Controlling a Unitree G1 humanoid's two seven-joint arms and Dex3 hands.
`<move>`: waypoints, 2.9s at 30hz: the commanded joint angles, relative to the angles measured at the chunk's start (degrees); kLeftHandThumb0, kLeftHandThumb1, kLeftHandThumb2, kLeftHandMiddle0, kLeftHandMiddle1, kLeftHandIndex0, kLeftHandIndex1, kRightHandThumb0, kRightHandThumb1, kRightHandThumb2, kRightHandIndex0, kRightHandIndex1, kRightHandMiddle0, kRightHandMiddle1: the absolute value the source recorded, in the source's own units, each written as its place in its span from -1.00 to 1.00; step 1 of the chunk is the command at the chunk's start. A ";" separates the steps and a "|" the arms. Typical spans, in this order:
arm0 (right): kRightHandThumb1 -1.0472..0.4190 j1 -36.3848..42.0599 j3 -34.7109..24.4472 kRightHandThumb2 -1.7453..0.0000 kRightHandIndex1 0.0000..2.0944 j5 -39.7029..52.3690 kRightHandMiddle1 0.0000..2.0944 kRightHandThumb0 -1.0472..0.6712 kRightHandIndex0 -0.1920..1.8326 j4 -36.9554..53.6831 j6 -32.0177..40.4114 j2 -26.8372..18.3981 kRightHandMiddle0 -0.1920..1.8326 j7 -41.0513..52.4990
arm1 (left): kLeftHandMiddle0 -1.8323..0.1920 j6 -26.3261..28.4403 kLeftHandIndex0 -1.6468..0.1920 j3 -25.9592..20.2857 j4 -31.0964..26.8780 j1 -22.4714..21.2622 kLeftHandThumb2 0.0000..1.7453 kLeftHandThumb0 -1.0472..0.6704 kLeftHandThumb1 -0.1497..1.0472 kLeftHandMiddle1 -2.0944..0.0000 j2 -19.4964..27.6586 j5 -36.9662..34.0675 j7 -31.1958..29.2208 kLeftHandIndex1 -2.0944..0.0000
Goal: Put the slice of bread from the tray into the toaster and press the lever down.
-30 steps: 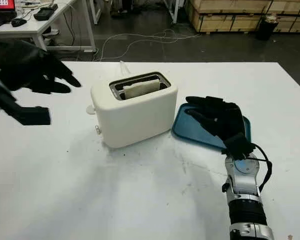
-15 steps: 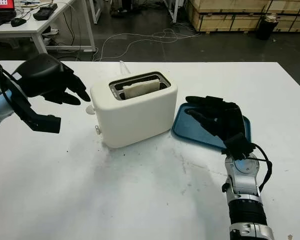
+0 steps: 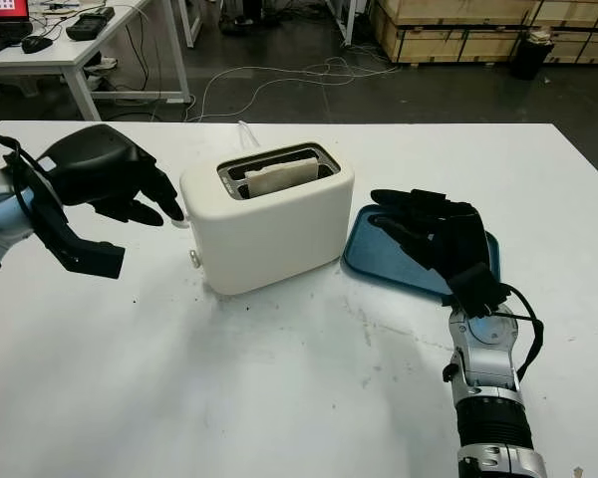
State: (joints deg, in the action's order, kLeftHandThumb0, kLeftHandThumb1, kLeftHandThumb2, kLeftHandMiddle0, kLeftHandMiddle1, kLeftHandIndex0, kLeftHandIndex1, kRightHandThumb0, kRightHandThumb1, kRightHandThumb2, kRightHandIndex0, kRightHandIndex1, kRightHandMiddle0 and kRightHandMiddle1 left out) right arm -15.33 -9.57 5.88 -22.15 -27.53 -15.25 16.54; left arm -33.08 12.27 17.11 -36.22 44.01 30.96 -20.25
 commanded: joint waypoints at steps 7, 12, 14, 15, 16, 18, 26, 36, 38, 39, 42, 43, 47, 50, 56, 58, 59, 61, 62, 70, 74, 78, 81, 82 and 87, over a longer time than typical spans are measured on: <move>-0.80 0.36 0.18 1.00 -0.89 -0.04 -1.00 -0.40 0.32 0.19 0.72 -0.45 0.26 -0.03 | -0.12 -1.41 -0.65 0.40 2.22 1.56 -1.00 -0.14 0.48 -0.44 -0.15 1.82 3.79 0.99; -0.79 0.56 0.27 1.00 -0.89 -0.27 -1.00 -0.40 0.32 0.69 0.98 -0.40 0.26 -0.26 | -0.12 -1.50 -0.65 0.88 2.83 1.33 -1.00 -0.12 0.49 -0.45 -0.05 2.95 4.61 1.00; -0.79 0.41 0.20 1.00 -0.88 -0.12 -1.00 -0.40 0.33 -0.01 0.27 -0.34 0.26 -0.08 | -0.11 -1.48 -0.65 1.19 2.95 1.09 -1.00 -0.12 0.49 -0.45 0.10 4.18 5.29 1.00; -0.79 0.32 0.17 1.00 -0.88 -0.11 -1.00 -0.40 0.33 -0.43 -0.18 -0.34 0.26 -0.01 | -0.11 -1.37 -0.64 1.29 2.96 1.00 -1.00 -0.11 0.49 -0.44 0.14 4.72 5.49 1.00; -0.80 0.33 0.19 1.00 -0.88 -0.27 -1.00 -0.41 0.33 -0.62 -0.36 -0.38 0.26 -0.05 | -0.11 -1.19 -0.64 1.24 2.91 0.95 -1.00 -0.10 0.49 -0.43 0.10 5.07 5.71 1.00; -0.80 0.45 0.28 1.00 -0.89 -0.45 -1.00 -0.42 0.32 -0.39 0.01 -0.41 0.26 -0.16 | -0.13 -0.98 -0.64 1.01 2.91 0.80 -1.00 -0.09 0.46 -0.40 0.02 5.69 6.39 1.00; -0.80 0.65 0.56 1.00 -0.90 -1.13 -1.00 -0.44 0.30 0.04 1.11 -0.53 0.24 -0.55 | -0.10 -0.51 -0.63 -0.10 3.44 -0.22 -0.99 -0.06 0.47 -0.45 0.35 4.47 6.15 1.00; -0.81 0.78 0.68 1.00 -0.90 -1.27 -1.00 -0.44 0.31 -0.18 0.31 -0.53 0.24 -0.56 | -0.12 0.19 -0.64 -0.85 2.94 -0.55 -0.99 -0.10 0.52 -0.37 0.49 2.07 4.17 1.00; -0.81 0.75 0.74 1.00 -0.90 -1.39 -1.00 -0.44 0.31 -0.35 0.07 -0.54 0.25 -0.56 | -0.10 0.56 -0.62 -1.19 2.36 -0.56 -0.99 -0.08 0.54 -0.35 0.73 1.65 3.55 1.00; -0.81 0.71 0.75 1.00 -0.90 -1.30 -1.00 -0.44 0.31 -0.46 -0.07 -0.49 0.25 -0.47 | -0.10 0.72 -0.62 -1.27 2.10 -0.58 -0.99 -0.08 0.54 -0.34 0.87 1.62 3.31 1.00; -0.81 0.59 0.74 1.00 -0.90 -1.20 -1.00 -0.43 0.30 -0.95 -0.39 -0.50 0.25 -0.34 | -0.09 0.92 -0.60 -1.51 1.72 -0.38 -0.99 -0.08 0.55 -0.34 0.72 1.61 3.32 1.00; -0.81 0.53 0.70 1.00 -0.90 -1.18 -1.00 -0.43 0.30 -1.17 -0.58 -0.52 0.25 -0.31 | -0.09 0.74 -0.60 -1.59 1.91 -0.25 -0.99 -0.08 0.55 -0.35 0.45 1.52 3.64 1.00; -0.81 0.32 0.65 1.00 -0.90 -1.28 -1.00 -0.44 0.31 -1.89 -1.46 -0.60 0.25 -0.35 | -0.12 -0.07 -0.63 -1.36 2.65 -0.08 -1.00 -0.10 0.55 -0.33 -0.06 1.98 4.41 0.99; -0.81 0.33 0.65 1.00 -0.90 -1.26 -1.00 -0.43 0.31 -1.96 -1.69 -0.56 0.25 -0.38 | -0.14 -0.22 -0.64 -0.84 2.84 -0.07 -0.99 -0.12 0.57 -0.28 -0.26 2.88 4.72 0.99; -0.80 0.35 0.60 1.00 -0.90 -0.78 -1.00 -0.43 0.31 -2.12 -1.63 -0.43 0.25 -0.10 | -0.14 -0.90 -0.65 0.21 3.76 0.09 -1.00 -0.09 0.50 -0.40 -1.12 4.29 6.13 0.99; -0.80 0.39 0.61 1.00 -0.90 -0.76 -1.00 -0.43 0.31 -2.03 -1.31 -0.46 0.26 -0.08 | -0.13 -0.69 -0.64 0.56 4.00 0.13 -1.00 -0.08 0.50 -0.41 -1.37 4.42 6.18 0.99; -0.80 0.40 0.63 1.00 -0.90 -0.85 -1.00 -0.44 0.31 -2.06 -1.34 -0.50 0.26 -0.10 | -0.13 -0.77 -0.64 0.67 4.19 0.16 -1.00 -0.08 0.49 -0.41 -1.51 4.42 6.48 0.99; -0.81 0.44 0.68 1.00 -0.90 -1.13 -1.00 -0.44 0.31 -2.09 -1.43 -0.58 0.26 -0.23 | -0.13 -0.82 -0.65 0.84 4.48 0.10 -1.00 -0.08 0.47 -0.44 -1.66 4.37 6.74 0.99; -0.81 0.43 0.70 1.00 -0.90 -1.25 -1.00 -0.45 0.31 -2.18 -1.57 -0.61 0.26 -0.28 | -0.13 -0.79 -0.65 0.89 4.61 0.04 -1.00 -0.08 0.47 -0.44 -1.72 4.27 6.73 0.99; -0.81 0.49 0.83 1.00 -0.90 -1.44 -1.00 -0.46 0.32 -2.22 -1.69 -0.64 0.26 -0.23 | -0.11 -1.24 -0.65 1.76 6.50 -1.36 -1.00 -0.08 0.49 -0.44 -2.39 5.13 8.09 0.99; -0.80 0.54 0.81 1.00 -0.90 -0.97 -1.00 -0.45 0.32 -2.10 -1.48 -0.61 0.26 0.15 | -0.09 -1.72 -0.65 2.19 8.30 -2.34 -1.00 -0.06 0.48 -0.48 -3.29 5.20 8.70 0.99; -0.81 0.56 0.82 1.00 -0.90 -1.29 -1.00 -0.45 0.32 -2.15 -1.65 -0.92 0.26 0.15 | -0.08 -1.70 -0.65 2.29 8.74 -2.74 -0.99 -0.07 0.50 -0.48 -3.31 5.37 8.60 1.00; -0.81 0.67 0.94 1.00 -0.90 -1.50 -1.00 -0.46 0.32 -1.95 -1.57 -0.92 0.26 -0.01 | -0.09 -2.12 -0.65 2.30 9.06 -2.80 -1.00 -0.07 0.48 -0.49 -2.92 5.84 9.35 0.99; -0.81 0.68 0.99 1.00 -0.90 -1.55 -1.00 -0.46 0.33 -1.91 -1.58 -0.92 0.26 -0.03 | -0.09 -2.11 -0.66 2.28 9.06 -2.78 -1.00 -0.08 0.48 -0.49 -2.80 6.06 9.62 0.99; -0.80 0.64 1.19 1.00 -0.90 -1.66 -1.00 -0.44 0.33 -1.92 -1.69 -0.91 0.26 -0.07 | -0.08 -0.94 -0.64 2.17 8.54 -2.74 -0.99 -0.09 0.52 -0.46 -2.19 6.48 8.91 1.00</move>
State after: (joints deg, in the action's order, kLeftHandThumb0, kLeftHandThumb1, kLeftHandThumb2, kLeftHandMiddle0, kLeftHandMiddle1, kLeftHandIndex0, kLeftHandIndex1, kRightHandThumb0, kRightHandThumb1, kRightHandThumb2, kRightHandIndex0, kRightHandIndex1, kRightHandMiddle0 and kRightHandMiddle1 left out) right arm -14.67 -8.58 4.60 -24.19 -27.97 -15.61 16.56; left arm -34.43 13.78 25.75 -38.64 41.40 36.63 -10.85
